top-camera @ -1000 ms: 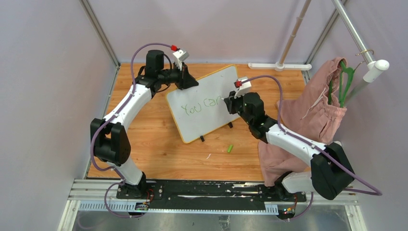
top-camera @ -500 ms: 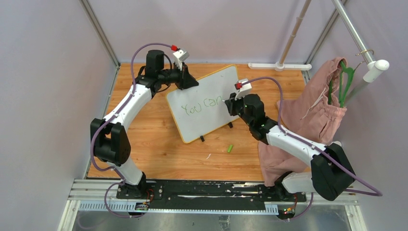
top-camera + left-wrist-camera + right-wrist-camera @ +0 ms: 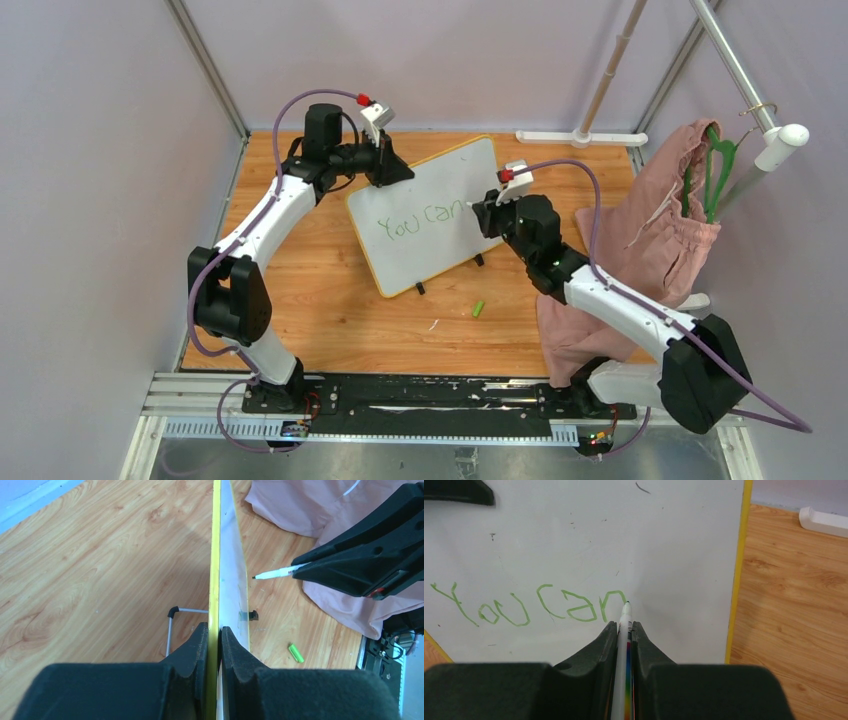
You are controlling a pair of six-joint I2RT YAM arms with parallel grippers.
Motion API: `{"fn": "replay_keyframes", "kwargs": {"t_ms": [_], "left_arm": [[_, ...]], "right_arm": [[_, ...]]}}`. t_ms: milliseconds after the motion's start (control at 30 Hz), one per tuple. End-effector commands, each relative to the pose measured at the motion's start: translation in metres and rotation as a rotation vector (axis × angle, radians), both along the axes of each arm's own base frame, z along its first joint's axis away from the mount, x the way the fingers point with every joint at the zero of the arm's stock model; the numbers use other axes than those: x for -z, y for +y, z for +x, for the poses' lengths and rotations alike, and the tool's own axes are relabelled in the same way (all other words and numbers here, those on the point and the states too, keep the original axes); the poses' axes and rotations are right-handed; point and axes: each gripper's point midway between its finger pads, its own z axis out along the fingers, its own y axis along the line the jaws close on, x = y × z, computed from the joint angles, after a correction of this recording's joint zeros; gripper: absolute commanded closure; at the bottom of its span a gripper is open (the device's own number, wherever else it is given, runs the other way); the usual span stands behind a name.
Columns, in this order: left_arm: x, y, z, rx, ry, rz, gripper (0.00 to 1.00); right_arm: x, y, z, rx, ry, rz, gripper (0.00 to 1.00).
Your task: Write a sentence on the whiteboard
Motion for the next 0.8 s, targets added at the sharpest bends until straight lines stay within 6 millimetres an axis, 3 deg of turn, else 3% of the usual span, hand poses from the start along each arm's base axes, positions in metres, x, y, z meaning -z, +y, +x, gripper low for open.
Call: {"fn": "replay_keyframes", "kwargs": {"t_ms": [0,267,667,767], "left_arm": [[0.018,-0.01,-0.015,0.051,0.022,0.036,1.0],[0.019,-0.011,-0.015,0.056,0.024,0.035,1.0],[0.023,-0.012,-0.014,0.055,0.031,0.042,1.0],[0.024,-0.013,-0.015,0.058,0.034,0.045,1.0]], "right_arm": [[-0.025,-0.015,0.009,0.062,-0.048,0.015,1.0],[-0.024,-0.03,0.024,0.118,-0.05,0.027,1.0],[-0.024,-0.023,0.023,0.08,-0.063,0.051,1.0],[-0.033,-0.023,0.025,0.08,-0.089,0.072,1.0]]}}
